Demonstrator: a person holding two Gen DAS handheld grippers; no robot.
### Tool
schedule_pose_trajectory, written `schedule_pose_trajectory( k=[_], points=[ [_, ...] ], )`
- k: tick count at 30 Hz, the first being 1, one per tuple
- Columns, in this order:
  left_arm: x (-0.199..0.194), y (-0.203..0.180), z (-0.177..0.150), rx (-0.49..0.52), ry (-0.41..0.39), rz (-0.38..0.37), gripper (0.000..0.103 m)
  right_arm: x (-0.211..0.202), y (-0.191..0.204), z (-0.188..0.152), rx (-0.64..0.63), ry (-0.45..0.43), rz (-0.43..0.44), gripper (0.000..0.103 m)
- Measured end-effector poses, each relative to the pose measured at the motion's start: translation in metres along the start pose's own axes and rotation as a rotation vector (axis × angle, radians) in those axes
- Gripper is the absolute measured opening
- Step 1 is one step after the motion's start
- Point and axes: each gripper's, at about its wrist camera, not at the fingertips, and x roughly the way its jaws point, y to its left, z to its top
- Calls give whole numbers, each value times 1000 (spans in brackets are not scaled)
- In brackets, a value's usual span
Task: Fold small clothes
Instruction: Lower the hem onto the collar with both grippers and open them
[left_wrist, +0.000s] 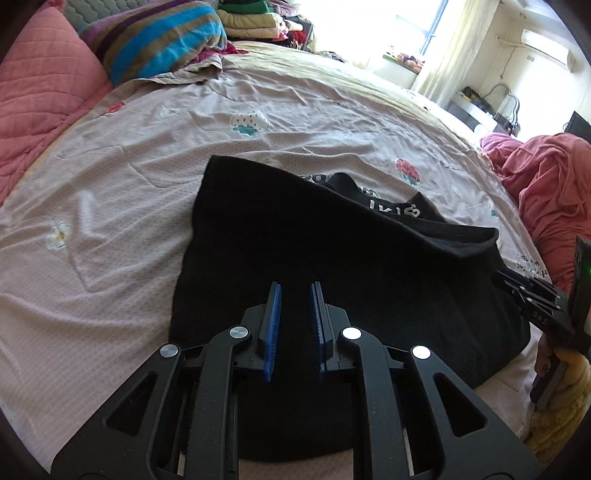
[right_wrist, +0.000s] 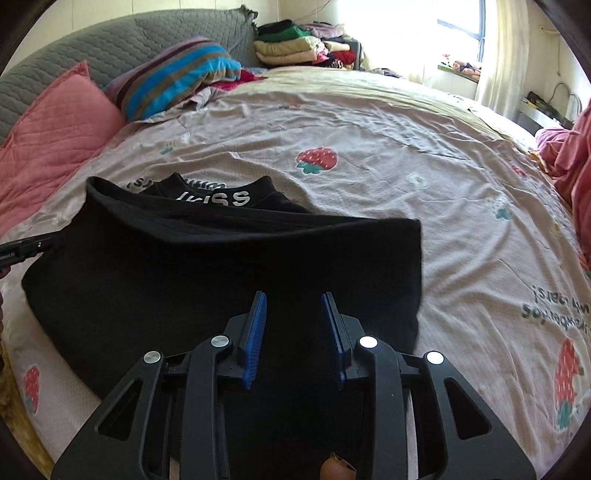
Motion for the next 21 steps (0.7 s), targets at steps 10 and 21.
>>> schedule_pose_trajectory(
  k=[10,21],
  points=[
    [31,30,31,-91,32,33,20,53,-17,38,55,49,-70,29],
    [26,56,32,-198,-39,16,36,25,-42,42,114,-63,-131,36]
  ],
)
